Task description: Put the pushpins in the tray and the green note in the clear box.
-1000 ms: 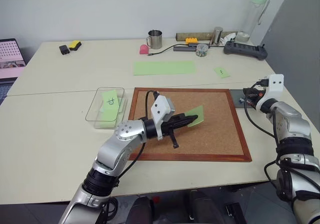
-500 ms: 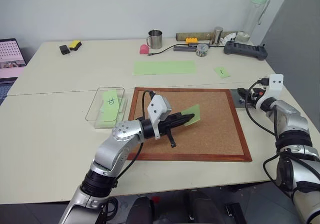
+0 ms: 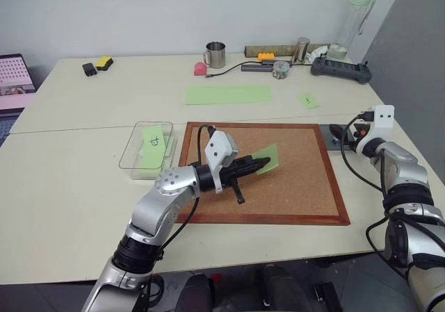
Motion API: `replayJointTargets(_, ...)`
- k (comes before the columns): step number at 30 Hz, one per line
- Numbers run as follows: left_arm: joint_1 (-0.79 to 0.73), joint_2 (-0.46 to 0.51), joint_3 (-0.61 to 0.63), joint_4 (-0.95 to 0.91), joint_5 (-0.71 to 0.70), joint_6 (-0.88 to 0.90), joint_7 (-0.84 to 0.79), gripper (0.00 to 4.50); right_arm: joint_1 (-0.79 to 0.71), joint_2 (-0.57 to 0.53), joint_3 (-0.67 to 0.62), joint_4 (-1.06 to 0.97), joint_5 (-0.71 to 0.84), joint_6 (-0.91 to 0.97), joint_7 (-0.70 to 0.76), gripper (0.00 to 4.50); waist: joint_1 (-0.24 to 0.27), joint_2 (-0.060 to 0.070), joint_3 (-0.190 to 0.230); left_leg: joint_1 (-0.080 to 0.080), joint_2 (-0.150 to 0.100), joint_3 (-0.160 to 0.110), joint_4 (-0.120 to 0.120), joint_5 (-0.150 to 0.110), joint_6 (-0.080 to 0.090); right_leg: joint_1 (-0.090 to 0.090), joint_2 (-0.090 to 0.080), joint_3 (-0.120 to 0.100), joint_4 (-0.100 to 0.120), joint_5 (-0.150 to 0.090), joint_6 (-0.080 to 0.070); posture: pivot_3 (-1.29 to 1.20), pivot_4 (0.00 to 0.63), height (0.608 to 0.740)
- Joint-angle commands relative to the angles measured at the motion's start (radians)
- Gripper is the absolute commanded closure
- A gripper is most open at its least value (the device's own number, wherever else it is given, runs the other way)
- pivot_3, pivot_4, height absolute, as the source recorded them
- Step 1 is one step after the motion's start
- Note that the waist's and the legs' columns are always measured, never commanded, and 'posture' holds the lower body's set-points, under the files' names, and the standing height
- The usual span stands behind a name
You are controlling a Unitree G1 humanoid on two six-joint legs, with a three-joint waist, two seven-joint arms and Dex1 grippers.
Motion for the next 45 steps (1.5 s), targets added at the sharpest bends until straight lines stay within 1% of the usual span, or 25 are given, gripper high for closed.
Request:
replayJointTargets(1, -0.018, 0.0, 0.017, -0.017, 0.001, -0.001, -0.005, 4.5, -0.012, -0.009, 0.003, 0.023, -0.02, -0.047, -0.002, 0.02, 0.0, 0.0, 0.0, 0.0, 0.0, 0.0, 0.0, 0.0, 0.0, 0.0, 0.0, 0.0, 0.0, 0.0, 0.0, 0.0, 0.15, 0.74)
replayJointTargets(8, -0.015, 0.002, 0.021, -0.025, 0.001, 0.006, 0.001, 4.5, -0.024, -0.008, 0.012, 0.084, -0.043, -0.087, -0.003, 0.02, 0.0, 0.0, 0.0, 0.0, 0.0, 0.0, 0.0, 0.0, 0.0, 0.0, 0.0, 0.0, 0.0, 0.0, 0.0, 0.0, 0.15, 0.74)
replayJointTargets(16, -0.017, 0.001, 0.022, -0.025, 0.002, 0.008, 0.004, 4.5, -0.024, -0.017, 0.019, 0.1, -0.061, -0.11, 0.003, 0.02, -0.001, 0.0, 0.0, 0.0, 0.0, 0.0, 0.0, 0.0, 0.0, 0.0, 0.0, 0.0, 0.0, 0.0, 0.0, 0.0, 0.15, 0.74)
replayJointTargets(22, -0.02, 0.0, 0.024, -0.017, 0.002, 0.005, 0.001, 4.5, -0.028, -0.031, 0.015, 0.07, -0.056, -0.138, 0.004, 0.02, -0.001, 0.0, 0.0, 0.0, 0.0, 0.0, 0.0, 0.0, 0.0, 0.0, 0.0, 0.0, 0.0, 0.0, 0.0, 0.0, 0.15, 0.74)
replayJointTargets(26, -0.024, 0.003, 0.042, -0.009, 0.002, 0.005, 0.012, 4.5, -0.026, -0.064, 0.044, -0.008, -0.074, -0.202, 0.069, 0.02, -0.001, 0.0, 0.0, 0.0, 0.0, 0.0, 0.0, 0.0, 0.0, 0.0, 0.0, 0.001, 0.0, 0.0, 0.0, 0.0, 0.15, 0.74)
replayJointTargets(33, -0.031, 0.006, 0.129, -0.014, -0.014, 0.038, 0.076, 4.5, 0.022, -0.116, 0.096, -0.239, -0.068, -0.207, 0.242, 0.02, -0.003, 0.0, 0.0, 0.001, 0.0, 0.0, 0.0, 0.0, 0.0, 0.0, 0.0, 0.0, 0.001, 0.0, 0.0, 0.0, 0.15, 0.74)
replayJointTargets(36, -0.05, 0.004, 0.199, -0.021, 0.001, 0.076, 0.173, 4.5, 0.095, -0.124, 0.157, -0.425, -0.052, -0.196, 0.367, 0.02, 0.001, 0.0, 0.0, 0.001, 0.0, -0.001, 0.001, 0.0, 0.0, 0.0, 0.0, -0.001, 0.001, 0.0, 0.0, 0.0, 0.15, 0.74)
replayJointTargets(38, -0.072, 0.002, 0.256, -0.016, 0.036, 0.094, 0.278, 4.5, 0.149, -0.099, 0.172, -0.609, 0.045, -0.083, 0.43, 0.02, 0.001, 0.0, 0.0, 0.0, 0.001, -0.002, 0.001, 0.0, 0.0, 0.0, 0.0, -0.002, 0.001, 0.0, 0.0, 0.0, 0.15, 0.74)
replayJointTargets(40, -0.081, 0.011, 0.296, -0.007, 0.077, 0.111, 0.363, 4.5, 0.187, -0.083, 0.188, -0.762, 0.114, 0.018, 0.456, 0.02, 0.001, 0.0, 0.0, 0.0, 0.001, -0.003, 0.001, 0.0, 0.0, 0.0, 0.0, -0.002, 0.002, 0.0, 0.0, 0.0, 0.15, 0.74)
replayJointTargets(43, -0.061, 0.02, 0.362, -0.004, 0.13, 0.128, 0.472, 4.5, 0.228, -0.063, 0.227, -0.95, 0.181, 0.134, 0.467, 0.02, 0.002, 0.0, 0.0, 0.001, 0.0, -0.004, 0.001, 0.0, 0.0, 0.0, -0.001, -0.003, 0.004, 0.0, 0.0, 0.0, 0.15, 0.74)
replayJointTargets(45, -0.044, 0.026, 0.402, -0.013, 0.151, 0.151, 0.527, 4.5, 0.235, -0.037, 0.241, -1.059, 0.246, 0.225, 0.447, 0.02, 0.001, 0.0, 0.0, 0.001, 0.001, -0.006, 0.001, 0.0, 0.0, 0.0, -0.001, -0.003, 0.004, 0.0, 0.0, 0.0, 0.15, 0.74)
